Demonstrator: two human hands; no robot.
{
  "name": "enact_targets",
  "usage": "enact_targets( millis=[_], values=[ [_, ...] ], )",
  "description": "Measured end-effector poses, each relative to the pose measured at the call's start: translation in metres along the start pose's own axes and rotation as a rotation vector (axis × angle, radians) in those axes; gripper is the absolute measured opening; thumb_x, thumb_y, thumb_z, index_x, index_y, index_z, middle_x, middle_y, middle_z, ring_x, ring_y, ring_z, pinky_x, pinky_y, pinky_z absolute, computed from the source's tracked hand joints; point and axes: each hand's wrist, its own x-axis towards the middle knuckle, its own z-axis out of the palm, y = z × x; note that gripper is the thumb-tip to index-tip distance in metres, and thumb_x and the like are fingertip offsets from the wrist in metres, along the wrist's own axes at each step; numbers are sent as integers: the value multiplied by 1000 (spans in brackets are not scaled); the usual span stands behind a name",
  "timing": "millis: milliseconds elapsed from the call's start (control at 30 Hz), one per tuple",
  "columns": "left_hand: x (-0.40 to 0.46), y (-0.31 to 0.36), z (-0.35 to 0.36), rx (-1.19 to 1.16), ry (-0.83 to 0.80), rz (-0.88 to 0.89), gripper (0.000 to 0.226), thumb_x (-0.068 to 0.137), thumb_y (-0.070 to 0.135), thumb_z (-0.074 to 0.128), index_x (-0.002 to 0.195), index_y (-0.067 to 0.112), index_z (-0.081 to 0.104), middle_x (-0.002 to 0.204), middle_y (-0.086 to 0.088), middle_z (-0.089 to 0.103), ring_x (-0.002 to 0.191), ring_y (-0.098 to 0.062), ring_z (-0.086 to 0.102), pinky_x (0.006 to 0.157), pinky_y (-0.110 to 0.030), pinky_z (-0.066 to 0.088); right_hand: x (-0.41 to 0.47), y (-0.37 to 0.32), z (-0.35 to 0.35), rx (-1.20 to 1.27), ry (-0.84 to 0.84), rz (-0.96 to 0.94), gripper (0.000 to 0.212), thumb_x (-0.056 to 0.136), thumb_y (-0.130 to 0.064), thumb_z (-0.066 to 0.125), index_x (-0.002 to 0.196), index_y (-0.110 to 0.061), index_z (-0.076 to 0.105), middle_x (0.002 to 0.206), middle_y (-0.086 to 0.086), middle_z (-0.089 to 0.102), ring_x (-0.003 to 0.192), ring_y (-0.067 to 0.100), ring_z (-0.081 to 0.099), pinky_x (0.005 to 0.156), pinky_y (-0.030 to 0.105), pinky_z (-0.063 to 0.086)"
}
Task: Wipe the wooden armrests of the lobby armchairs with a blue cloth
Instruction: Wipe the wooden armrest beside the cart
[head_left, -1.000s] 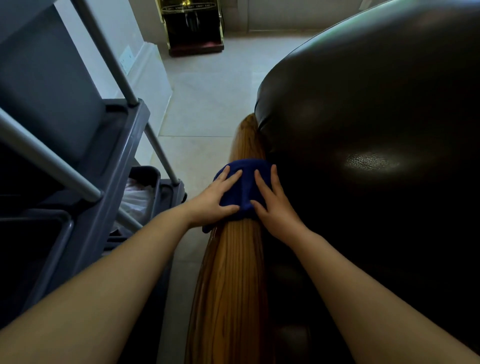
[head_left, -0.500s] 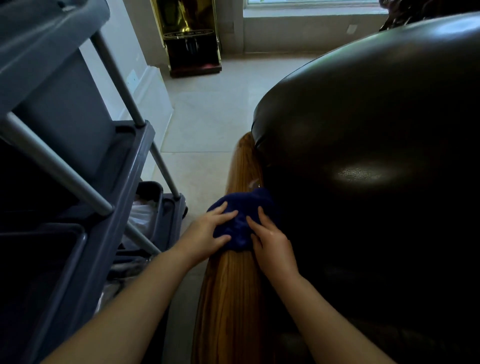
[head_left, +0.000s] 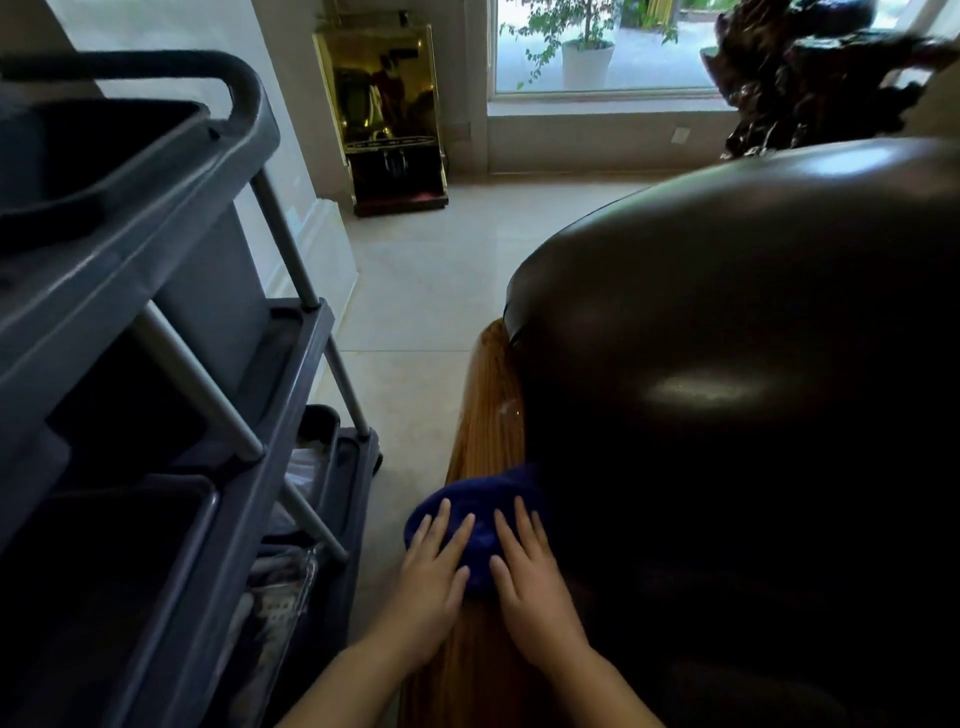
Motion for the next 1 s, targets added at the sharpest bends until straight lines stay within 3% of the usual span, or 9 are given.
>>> enact_targets(
  millis=[100,233,433,533,733,1000],
  values=[
    [8,-4,14,-62,82,48,51,98,26,29,133,42,-5,147,15,-23,134,-5,-22,109,-23,-9,17,6,2,110,29,-36,48,99,-32,25,139,-34,-2,144,-19,-20,138,2,-16,110,20,-8],
    [33,-8,23,-8,140,54,55,98,26,28,131,42,-12,141,15,-31,132,-6,-27,110,-26,-8,51,11,-8,105,28,-88,48,99,-29,23,144,-27,5,144,-18,-16,135,0,-18,109,20,-10],
    [67,-11,17,-11,108,49,60,97,29,29,131,41,-20,138,16,-37,133,-8,-28,111,-29,-5,106,0,-22,228,75,-112,54,99,-28,23,144,-24,-7,152,-10,-16,136,1,-18,110,21,-9],
    [85,-8,11,-29,73,34,63,97,29,30,135,38,-20,139,14,-39,136,-11,-27,112,-32,-5,136,-3,-29,133,43,-106,55,99,-30,21,144,-18,-7,155,-3,-16,134,-1,-17,112,25,-8],
    [108,-5,8,-70,59,11,64,97,25,31,142,31,-14,151,2,-30,140,-17,-23,112,-32,-8,172,-2,-32,-151,105,-146,52,97,-23,25,146,-18,8,158,-4,1,142,7,-5,113,29,-1],
    [96,-6,4,-135,28,10,63,96,22,34,143,30,-7,155,3,-19,142,-18,-16,113,-30,-5,151,11,-45,-39,13,-279,48,96,-11,37,142,-19,27,153,-4,24,142,9,11,114,28,8]
  ],
)
